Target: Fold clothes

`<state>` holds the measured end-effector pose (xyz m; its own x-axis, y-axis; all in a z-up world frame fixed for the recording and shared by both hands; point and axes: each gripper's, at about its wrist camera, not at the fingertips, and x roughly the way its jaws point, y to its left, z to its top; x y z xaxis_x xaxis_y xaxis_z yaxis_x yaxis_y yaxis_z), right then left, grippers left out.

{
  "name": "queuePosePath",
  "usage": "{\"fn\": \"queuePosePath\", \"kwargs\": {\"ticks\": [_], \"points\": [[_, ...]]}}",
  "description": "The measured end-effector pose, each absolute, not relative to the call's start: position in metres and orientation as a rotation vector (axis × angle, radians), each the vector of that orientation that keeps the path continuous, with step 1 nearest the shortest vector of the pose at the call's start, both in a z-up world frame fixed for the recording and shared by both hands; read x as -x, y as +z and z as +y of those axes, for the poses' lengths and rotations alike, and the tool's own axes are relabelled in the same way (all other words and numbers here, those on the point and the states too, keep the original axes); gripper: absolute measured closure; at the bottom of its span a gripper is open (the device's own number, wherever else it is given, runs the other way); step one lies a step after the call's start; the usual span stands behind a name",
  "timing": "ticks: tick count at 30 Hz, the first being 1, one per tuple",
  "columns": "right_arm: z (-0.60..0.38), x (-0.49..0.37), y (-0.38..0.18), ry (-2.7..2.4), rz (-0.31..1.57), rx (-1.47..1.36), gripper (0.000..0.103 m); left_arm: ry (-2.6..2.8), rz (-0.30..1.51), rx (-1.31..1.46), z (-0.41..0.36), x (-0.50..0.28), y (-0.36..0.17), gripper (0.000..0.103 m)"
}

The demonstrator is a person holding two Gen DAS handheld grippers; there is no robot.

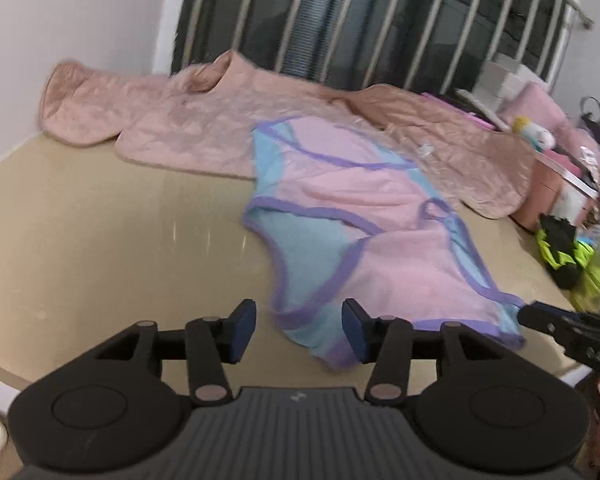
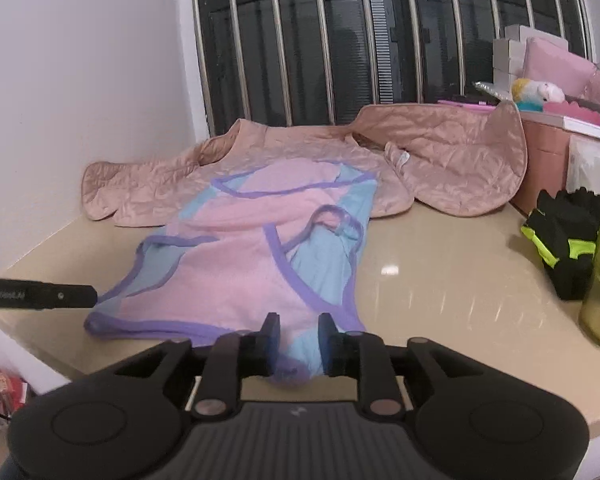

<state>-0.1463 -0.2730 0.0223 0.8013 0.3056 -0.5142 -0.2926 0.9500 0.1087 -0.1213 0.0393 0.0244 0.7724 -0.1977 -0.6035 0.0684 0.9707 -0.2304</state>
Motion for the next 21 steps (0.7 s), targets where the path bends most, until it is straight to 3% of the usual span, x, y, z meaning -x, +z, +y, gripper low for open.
{"fn": "queuePosePath", "kwargs": {"ticks": [2, 5, 12, 17, 19, 21], "points": [[-0.268, 0.144, 0.018, 0.337, 0.572, -0.025, 0.083, -0.149, 0.689, 0.180, 0.039, 0.116, 0.020, 0.087], [-0.256, 0.145, 0.008, 0.347, 0.617, 0.019, 0.084, -0.143, 0.684, 0.193, 0.043, 0.112, 0.017, 0.088], [-0.190, 0.172, 0.030, 0.587, 0.471, 0.138, 0.082, -0.183, 0.697, 0.320, 0.060, 0.105, 0.010, 0.088], [-0.128, 0.168, 0.013, 0.715, 0.476, 0.232, 0.083, -0.174, 0.701, 0.444, 0.070, 0.102, 0.004, 0.097], [-0.123, 0.160, 0.007, 0.715, 0.516, 0.221, 0.101, -0.169, 0.698, 0.453, 0.071, 0.102, 0.004, 0.098], [-0.125, 0.158, 0.003, 0.722, 0.552, 0.208, 0.101, -0.162, 0.695, 0.453, 0.071, 0.102, 0.004, 0.099]]}}
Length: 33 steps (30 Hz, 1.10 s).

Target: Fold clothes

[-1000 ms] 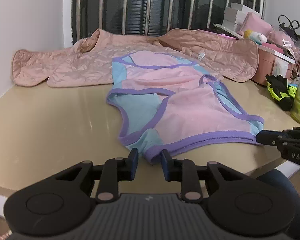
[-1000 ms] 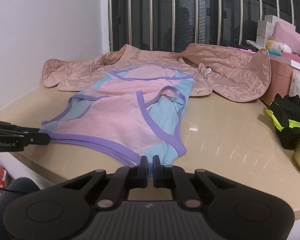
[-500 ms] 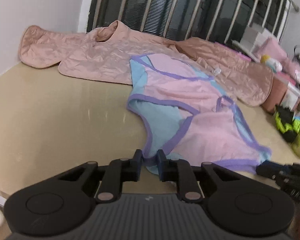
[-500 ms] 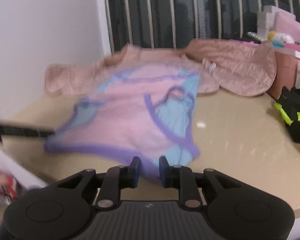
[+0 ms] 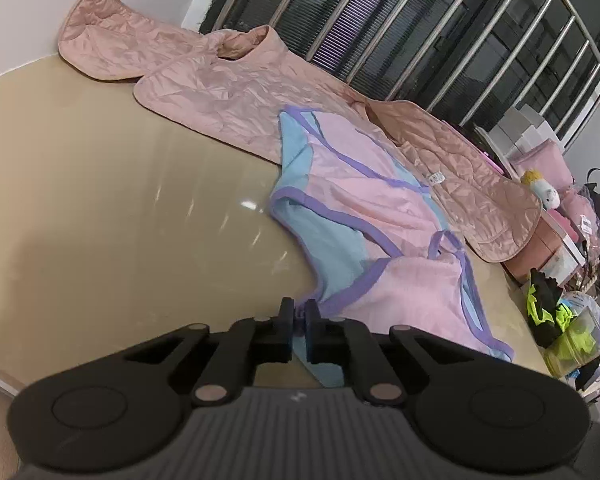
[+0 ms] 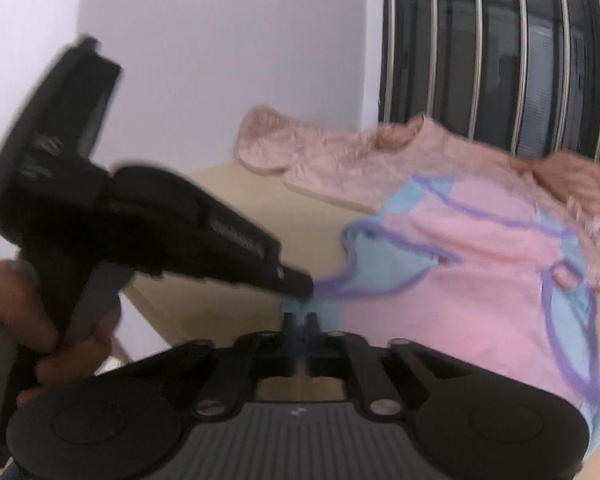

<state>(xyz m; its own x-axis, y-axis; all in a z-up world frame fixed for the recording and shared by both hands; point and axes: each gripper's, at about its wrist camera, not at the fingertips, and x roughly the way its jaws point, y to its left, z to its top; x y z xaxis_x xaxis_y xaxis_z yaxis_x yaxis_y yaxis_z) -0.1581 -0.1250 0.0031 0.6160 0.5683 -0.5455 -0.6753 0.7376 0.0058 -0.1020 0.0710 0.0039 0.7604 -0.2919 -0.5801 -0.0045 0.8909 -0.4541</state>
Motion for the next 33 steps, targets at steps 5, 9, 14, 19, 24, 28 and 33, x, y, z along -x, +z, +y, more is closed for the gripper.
{"fn": "queuePosePath", "kwargs": {"ticks": [5, 9, 14, 19, 24, 28, 33], "points": [[-0.134, 0.166, 0.000, 0.720, 0.559, 0.177, 0.101, -0.154, 0.689, 0.442, 0.067, 0.103, 0.004, 0.099], [-0.140, 0.175, 0.009, 0.720, 0.527, 0.197, 0.091, -0.104, 0.655, 0.388, 0.061, 0.110, 0.014, 0.095], [-0.214, 0.176, 0.033, 0.507, 0.430, 0.136, 0.063, -0.135, 0.573, 0.324, 0.040, 0.125, 0.039, 0.091], [-0.301, 0.127, 0.028, 0.295, 0.536, -0.019, 0.081, -0.381, 0.642, 0.281, -0.040, 0.123, 0.035, 0.078], [-0.326, 0.112, 0.019, 0.344, 0.605, -0.123, 0.087, -0.513, 0.681, 0.189, -0.111, 0.126, 0.021, 0.078], [-0.326, 0.107, 0.012, 0.360, 0.647, -0.154, 0.088, -0.508, 0.638, 0.080, -0.134, 0.123, 0.020, 0.078], [-0.320, 0.098, 0.005, 0.364, 0.681, -0.147, 0.098, -0.516, 0.672, 0.071, -0.137, 0.114, 0.010, 0.084]]}}
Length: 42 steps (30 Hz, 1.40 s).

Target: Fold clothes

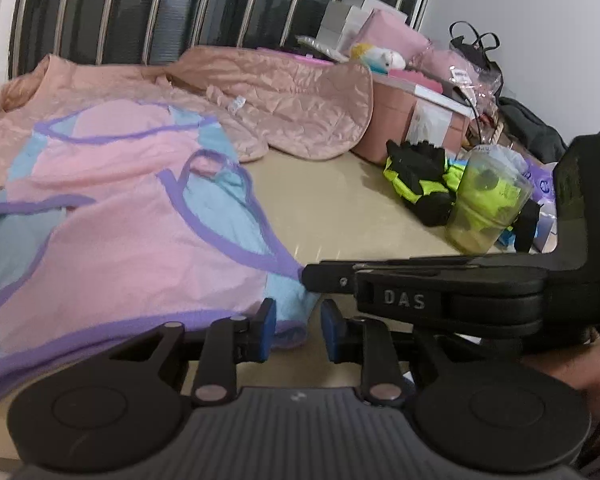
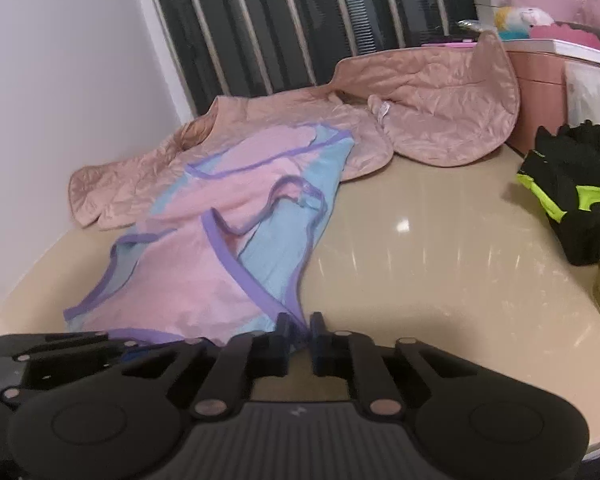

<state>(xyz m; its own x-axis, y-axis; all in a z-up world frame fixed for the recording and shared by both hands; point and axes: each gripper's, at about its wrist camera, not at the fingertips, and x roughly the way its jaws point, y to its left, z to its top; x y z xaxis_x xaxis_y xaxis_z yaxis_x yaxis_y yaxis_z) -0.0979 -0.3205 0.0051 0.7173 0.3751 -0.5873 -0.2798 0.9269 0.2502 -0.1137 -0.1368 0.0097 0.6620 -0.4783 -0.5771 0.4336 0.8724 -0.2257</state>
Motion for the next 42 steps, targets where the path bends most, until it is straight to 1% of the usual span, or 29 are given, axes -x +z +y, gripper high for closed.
{"fn": "queuePosePath", "kwargs": {"ticks": [1, 2, 5, 7, 11, 13, 15, 18, 20, 21, 22, 23, 26, 29, 30, 32, 34, 35, 36, 38, 39, 42], "points": [[-0.320, 0.097, 0.005, 0.360, 0.679, -0.146, 0.099, -0.519, 0.678, 0.080, -0.135, 0.113, 0.008, 0.087], [-0.322, 0.096, 0.005, 0.348, 0.679, -0.160, 0.099, -0.527, 0.690, 0.091, -0.134, 0.112, 0.007, 0.088], [-0.337, 0.092, 0.001, 0.322, 0.683, -0.274, 0.100, -0.546, 0.693, 0.114, -0.129, 0.114, 0.005, 0.089], [-0.342, 0.092, 0.000, 0.303, 0.679, -0.302, 0.100, -0.552, 0.686, 0.107, -0.129, 0.116, 0.005, 0.090], [-0.337, 0.097, 0.002, 0.281, 0.660, -0.272, 0.098, -0.558, 0.679, 0.080, -0.131, 0.123, 0.006, 0.090], [-0.333, 0.103, 0.008, 0.278, 0.625, -0.231, 0.093, -0.564, 0.686, 0.093, -0.129, 0.124, 0.007, 0.089], [-0.329, 0.108, 0.013, 0.285, 0.595, -0.207, 0.093, -0.572, 0.695, 0.114, -0.125, 0.124, 0.006, 0.089], [-0.322, 0.106, 0.012, 0.328, 0.625, -0.177, 0.093, -0.573, 0.708, 0.141, -0.118, 0.124, 0.008, 0.089], [-0.319, 0.106, 0.007, 0.321, 0.638, -0.124, 0.097, -0.531, 0.661, 0.172, -0.102, 0.129, 0.019, 0.089], [-0.318, 0.107, 0.007, 0.313, 0.641, -0.098, 0.096, -0.510, 0.634, 0.192, -0.093, 0.132, 0.025, 0.089], [-0.319, 0.109, 0.007, 0.305, 0.643, -0.076, 0.093, -0.490, 0.596, 0.229, -0.078, 0.133, 0.035, 0.088], [-0.320, 0.111, 0.009, 0.298, 0.641, -0.062, 0.090, -0.466, 0.568, 0.251, -0.064, 0.132, 0.042, 0.084], [-0.322, 0.117, 0.018, 0.301, 0.605, -0.066, 0.089, -0.359, 0.553, 0.253, -0.029, 0.112, 0.051, 0.073], [-0.303, 0.118, 0.023, 0.378, 0.585, -0.048, 0.089, -0.237, 0.642, 0.290, -0.003, 0.077, 0.045, 0.073], [-0.295, 0.117, 0.022, 0.405, 0.591, -0.034, 0.087, -0.201, 0.662, 0.324, 0.004, 0.068, 0.044, 0.073], [-0.280, 0.112, 0.018, 0.452, 0.632, 0.004, 0.084, -0.154, 0.670, 0.394, 0.015, 0.052, 0.043, 0.073], [-0.267, 0.106, 0.016, 0.479, 0.686, 0.065, 0.084, -0.136, 0.684, 0.431, 0.022, 0.037, 0.046, 0.072], [-0.266, 0.104, 0.020, 0.476, 0.678, 0.082, 0.084, -0.141, 0.703, 0.446, 0.022, 0.029, 0.046, 0.071], [-0.267, 0.100, 0.029, 0.476, 0.661, 0.069, 0.084, -0.174, 0.721, 0.466, 0.020, 0.023, 0.045, 0.071], [-0.272, 0.089, 0.047, 0.486, 0.617, 0.005, 0.080, -0.238, 0.757, 0.504, 0.015, 0.011, 0.043, 0.069], [-0.274, 0.080, 0.055, 0.492, 0.598, -0.029, 0.074, -0.271, 0.773, 0.519, 0.012, 0.005, 0.042, 0.069], [-0.274, 0.042, 0.061, 0.495, 0.613, -0.104, 0.073, -0.315, 0.817, 0.492, -0.009, -0.003, 0.034, 0.069]]}}
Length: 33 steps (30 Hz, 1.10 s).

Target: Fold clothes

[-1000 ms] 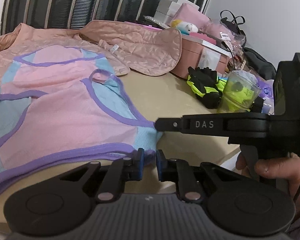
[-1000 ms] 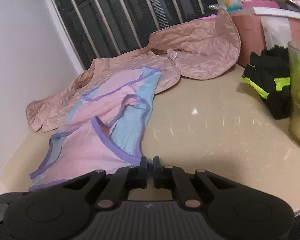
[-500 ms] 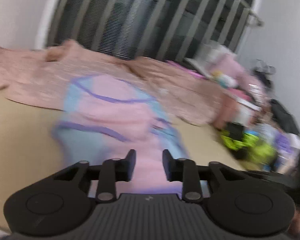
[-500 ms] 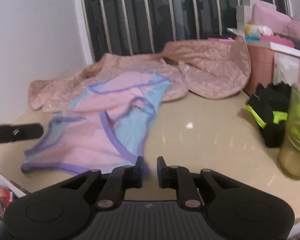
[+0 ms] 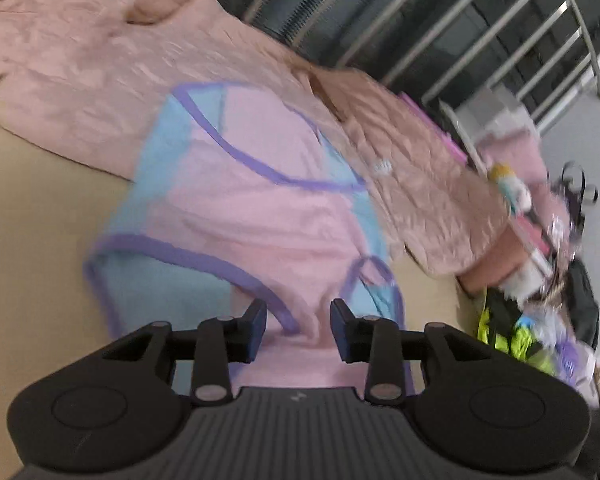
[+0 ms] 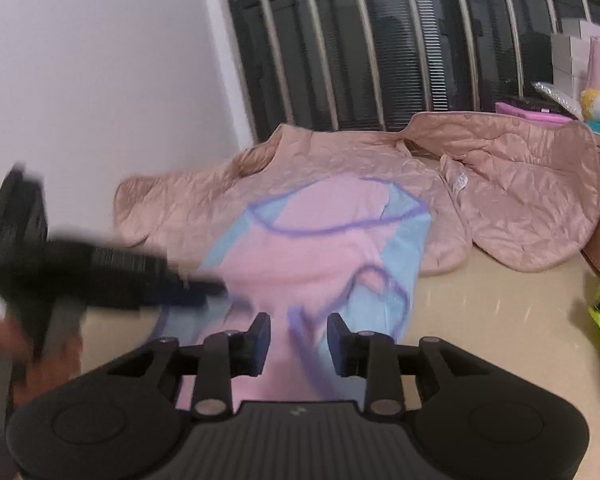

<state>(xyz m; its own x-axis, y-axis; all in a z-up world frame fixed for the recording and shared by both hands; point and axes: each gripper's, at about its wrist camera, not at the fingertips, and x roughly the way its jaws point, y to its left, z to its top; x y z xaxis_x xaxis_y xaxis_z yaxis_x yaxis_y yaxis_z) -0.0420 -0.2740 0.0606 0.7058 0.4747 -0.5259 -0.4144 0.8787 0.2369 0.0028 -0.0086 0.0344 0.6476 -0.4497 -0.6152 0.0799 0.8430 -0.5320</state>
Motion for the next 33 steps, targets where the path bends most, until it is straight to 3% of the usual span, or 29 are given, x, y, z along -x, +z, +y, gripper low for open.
{"fn": "queuePosePath", "kwargs": {"ticks": [3, 4, 6, 12, 16, 21, 22, 23, 26, 33], "points": [[-0.272, 0.008, 0.045, 0.540, 0.713, -0.217, 0.073, -0.324, 0.857, 0.491, -0.017, -0.006, 0.023, 0.068], [-0.270, 0.003, 0.039, 0.559, 0.736, -0.242, 0.078, -0.330, 0.864, 0.499, -0.016, -0.005, 0.018, 0.067], [-0.266, 0.006, 0.031, 0.559, 0.745, -0.235, 0.099, -0.331, 0.866, 0.524, -0.011, -0.005, 0.012, 0.068], [-0.277, 0.045, 0.019, 0.510, 0.723, -0.193, 0.100, -0.324, 0.837, 0.532, 0.000, 0.003, 0.014, 0.068], [-0.289, 0.055, 0.011, 0.502, 0.739, -0.216, 0.094, -0.325, 0.834, 0.478, -0.012, 0.009, 0.016, 0.068], [-0.288, 0.052, 0.017, 0.488, 0.705, -0.222, 0.092, -0.328, 0.817, 0.311, -0.036, 0.024, 0.022, 0.067], [-0.287, 0.052, 0.016, 0.487, 0.707, -0.222, 0.092, -0.324, 0.813, 0.269, -0.041, 0.027, 0.023, 0.075], [-0.286, 0.051, 0.016, 0.487, 0.708, -0.222, 0.092, -0.320, 0.814, 0.234, -0.045, 0.029, 0.023, 0.092], [-0.282, 0.051, 0.013, 0.483, 0.715, -0.214, 0.094, -0.352, 0.807, 0.196, -0.048, 0.034, 0.020, 0.103], [-0.269, 0.060, 0.028, 0.475, 0.640, -0.154, 0.098, -0.293, 0.617, 0.277, -0.023, 0.056, 0.035, 0.103]]}}
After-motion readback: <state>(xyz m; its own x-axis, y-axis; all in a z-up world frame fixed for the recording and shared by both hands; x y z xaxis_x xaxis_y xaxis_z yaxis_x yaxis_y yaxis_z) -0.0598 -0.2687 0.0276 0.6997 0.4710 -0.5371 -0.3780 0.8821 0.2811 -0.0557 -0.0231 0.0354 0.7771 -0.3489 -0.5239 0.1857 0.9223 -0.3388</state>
